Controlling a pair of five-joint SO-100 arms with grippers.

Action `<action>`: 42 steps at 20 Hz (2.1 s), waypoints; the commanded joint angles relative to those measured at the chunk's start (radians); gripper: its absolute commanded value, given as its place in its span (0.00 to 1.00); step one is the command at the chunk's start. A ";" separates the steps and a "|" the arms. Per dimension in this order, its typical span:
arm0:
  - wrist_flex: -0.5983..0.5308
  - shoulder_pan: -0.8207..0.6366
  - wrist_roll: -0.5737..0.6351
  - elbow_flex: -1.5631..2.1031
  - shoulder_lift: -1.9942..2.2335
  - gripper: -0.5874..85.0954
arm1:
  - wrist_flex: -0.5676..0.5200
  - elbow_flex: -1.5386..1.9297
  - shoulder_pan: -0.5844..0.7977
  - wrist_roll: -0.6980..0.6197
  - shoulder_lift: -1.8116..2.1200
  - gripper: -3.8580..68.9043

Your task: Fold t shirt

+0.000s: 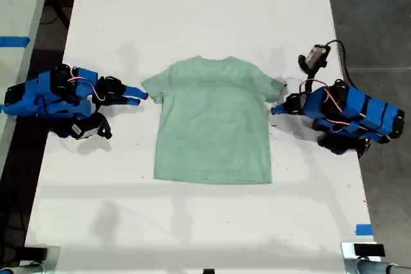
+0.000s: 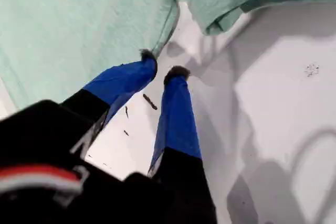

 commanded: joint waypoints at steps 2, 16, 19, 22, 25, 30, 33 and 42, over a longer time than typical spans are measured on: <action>0.002 0.011 -0.015 -0.012 0.009 0.18 | 0.003 0.043 0.011 0.011 0.008 0.15; 0.002 0.018 -0.015 -0.012 0.009 0.19 | 0.083 -0.443 0.132 0.011 -0.184 0.05; 0.002 0.020 -0.015 -0.012 0.009 0.19 | 0.229 -0.956 0.253 -0.086 -0.660 0.05; 0.002 0.021 -0.015 -0.012 0.009 0.19 | 0.328 -1.293 0.434 -0.233 -1.052 0.15; 0.002 0.028 -0.015 -0.012 0.009 0.19 | 0.227 -1.279 0.540 -0.301 -1.295 0.32; 0.002 0.034 -0.015 -0.012 0.009 0.19 | -0.046 -1.012 0.568 -0.298 -1.470 0.42; 0.002 0.034 -0.015 -0.012 0.009 0.19 | -0.172 -0.844 0.557 -0.278 -1.488 0.38; 0.002 0.040 -0.015 -0.012 0.009 0.19 | -0.342 -0.752 0.512 -0.276 -1.557 0.06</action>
